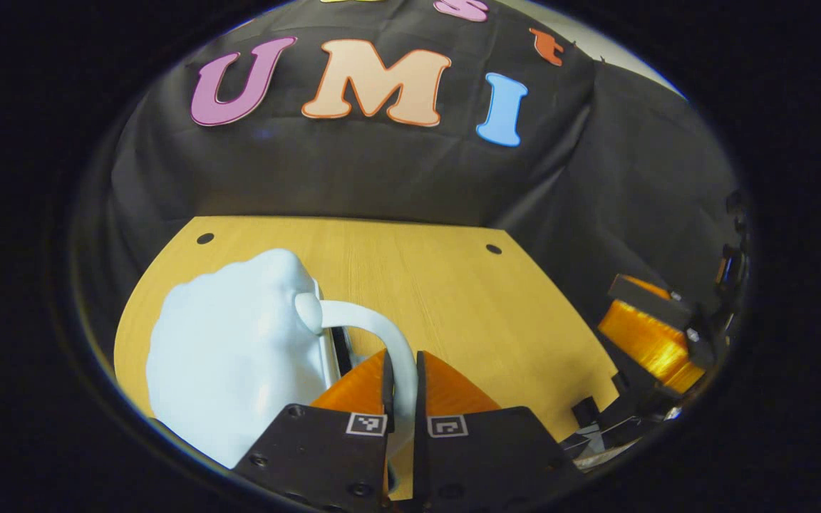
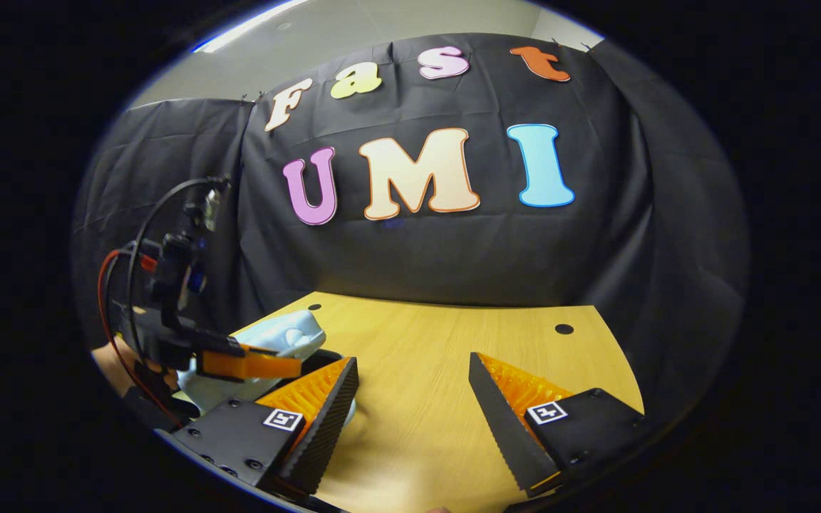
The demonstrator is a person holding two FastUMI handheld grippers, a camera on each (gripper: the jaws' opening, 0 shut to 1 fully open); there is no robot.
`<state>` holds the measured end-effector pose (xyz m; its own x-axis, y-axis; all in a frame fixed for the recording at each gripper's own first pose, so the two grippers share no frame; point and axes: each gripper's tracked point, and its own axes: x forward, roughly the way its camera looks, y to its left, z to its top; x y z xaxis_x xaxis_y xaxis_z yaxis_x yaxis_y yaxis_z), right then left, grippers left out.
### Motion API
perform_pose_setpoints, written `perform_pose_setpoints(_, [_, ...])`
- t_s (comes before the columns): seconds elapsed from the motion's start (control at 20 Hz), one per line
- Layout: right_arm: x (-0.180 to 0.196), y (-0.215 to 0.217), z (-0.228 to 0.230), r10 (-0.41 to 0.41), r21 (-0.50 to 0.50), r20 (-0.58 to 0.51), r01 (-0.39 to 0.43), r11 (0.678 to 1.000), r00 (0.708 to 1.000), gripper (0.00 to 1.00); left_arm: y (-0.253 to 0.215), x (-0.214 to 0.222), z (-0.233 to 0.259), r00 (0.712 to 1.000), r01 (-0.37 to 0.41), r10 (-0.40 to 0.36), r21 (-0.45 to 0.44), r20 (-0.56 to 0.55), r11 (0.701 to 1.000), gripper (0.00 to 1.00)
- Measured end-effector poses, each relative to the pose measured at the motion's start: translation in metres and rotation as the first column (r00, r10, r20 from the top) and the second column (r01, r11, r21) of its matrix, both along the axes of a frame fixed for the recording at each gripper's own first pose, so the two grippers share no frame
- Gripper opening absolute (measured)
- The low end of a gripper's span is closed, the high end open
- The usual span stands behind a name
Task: First open the suitcase, pack the skin care products into it, and then close the suitcase.
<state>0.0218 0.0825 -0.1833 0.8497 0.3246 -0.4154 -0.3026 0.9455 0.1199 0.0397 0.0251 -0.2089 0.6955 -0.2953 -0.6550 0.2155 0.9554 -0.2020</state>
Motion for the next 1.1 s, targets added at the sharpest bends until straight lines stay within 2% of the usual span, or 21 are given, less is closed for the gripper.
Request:
perform_pose_setpoints(0.1, [0.005,-0.013,0.01,-0.002,0.002,0.022,0.002,1.0,1.0,0.98,-0.008,-0.006,-0.013,1.0,-0.02,0.02,0.032,-0.01,0.999,0.11])
perform_pose_setpoints(0.2, [0.009,-0.024,0.027,-0.026,0.02,0.057,0.025,0.999,0.998,0.98,-0.022,-0.001,0.01,0.997,-0.027,0.024,0.034,0.076,0.999,0.45])
perform_pose_setpoints(0.25, [0.012,-0.028,0.04,-0.042,0.03,0.087,0.039,0.999,0.995,0.93,-0.025,0.005,0.023,0.991,-0.034,0.027,0.05,0.133,0.998,0.61])
perform_pose_setpoints(0.3, [0.016,-0.032,0.054,-0.061,0.033,0.13,0.058,0.998,0.99,0.98,-0.026,0.006,0.043,0.98,-0.038,0.024,0.066,0.199,0.997,0.78])
perform_pose_setpoints(0.35, [0.019,-0.036,0.067,-0.087,0.034,0.175,0.082,0.996,0.981,0.98,-0.027,0.016,0.059,0.966,-0.052,0.03,0.078,0.255,0.996,0.95])
perform_pose_setpoints(0.5, [0.027,-0.042,0.11,-0.159,0.044,0.302,0.152,0.987,0.94,0.98,-0.021,0.026,0.101,0.919,-0.122,0.078,0.09,0.386,0.989,0.95])
perform_pose_setpoints(0.6, [0.031,-0.039,0.129,-0.196,0.043,0.35,0.193,0.98,0.916,0.98,-0.022,0.027,0.135,0.881,-0.147,0.12,0.025,0.458,0.989,0.95])
perform_pose_setpoints(0.65, [0.03,-0.035,0.137,-0.204,0.05,0.359,0.2,0.979,0.911,0.94,-0.02,0.026,0.149,0.869,-0.144,0.126,0.001,0.479,0.99,0.94])
perform_pose_setpoints(0.7, [0.029,-0.028,0.144,-0.21,0.062,0.361,0.201,0.978,0.909,0.97,-0.015,0.026,0.16,0.859,-0.145,0.129,-0.006,0.495,0.989,0.94])
perform_pose_setpoints(0.9, [0.024,-0.012,0.157,-0.234,0.093,0.379,0.215,0.972,0.895,0.98,0.009,0.024,0.193,0.819,-0.153,0.103,0.043,0.565,0.987,0.94])
perform_pose_setpoints(1.1, [0.012,0.011,0.163,-0.199,0.072,0.412,0.186,0.98,0.889,0.98,0.021,0.019,0.216,0.776,-0.158,0.096,0.046,0.624,0.986,0.95])
